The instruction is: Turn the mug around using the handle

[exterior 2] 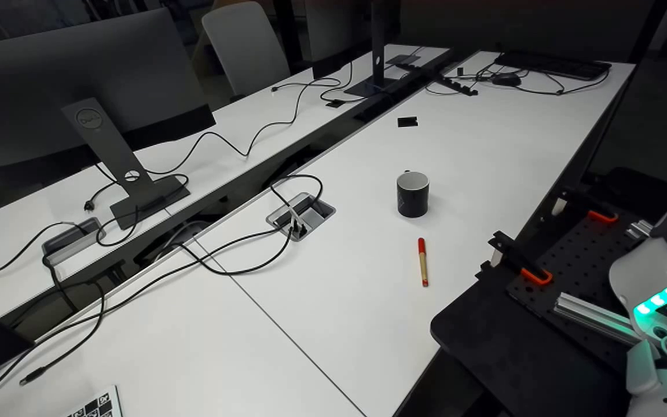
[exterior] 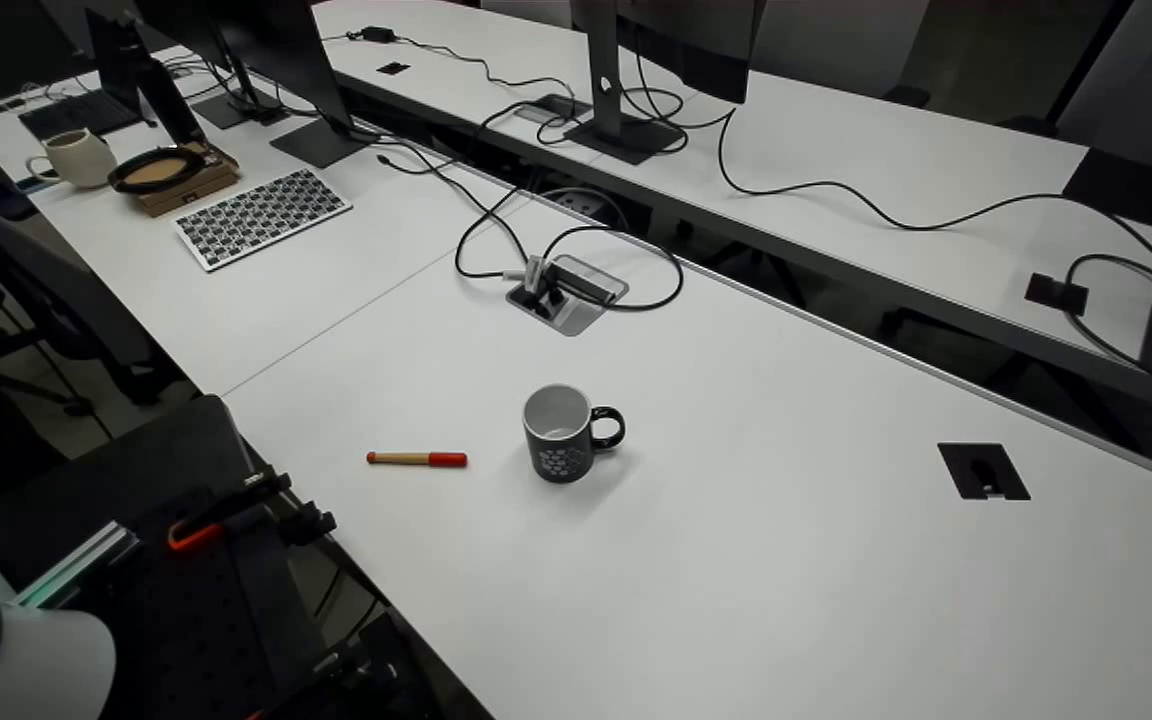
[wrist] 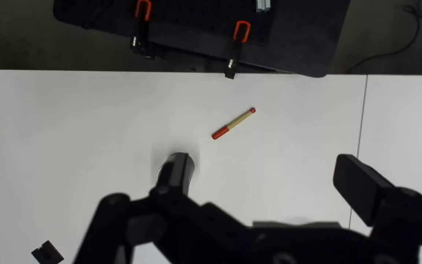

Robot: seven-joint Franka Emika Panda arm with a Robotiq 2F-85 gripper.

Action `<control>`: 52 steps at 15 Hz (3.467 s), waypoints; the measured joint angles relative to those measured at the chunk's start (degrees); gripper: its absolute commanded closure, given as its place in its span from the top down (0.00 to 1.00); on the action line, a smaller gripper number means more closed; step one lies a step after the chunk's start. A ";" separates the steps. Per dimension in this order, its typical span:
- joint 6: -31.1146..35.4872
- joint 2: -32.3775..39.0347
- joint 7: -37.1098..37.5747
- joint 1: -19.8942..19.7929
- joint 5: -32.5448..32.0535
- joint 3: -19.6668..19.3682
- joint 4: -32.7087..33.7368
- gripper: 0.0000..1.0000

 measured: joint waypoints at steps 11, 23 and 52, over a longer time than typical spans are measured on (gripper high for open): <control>14.66 6.10 10.80 -2.03 3.21 -0.17 -2.71 1.00; -2.65 -8.73 -5.17 0.16 5.33 -5.52 -1.15 1.00; 33.22 19.96 20.30 -4.57 3.58 2.00 -8.41 1.00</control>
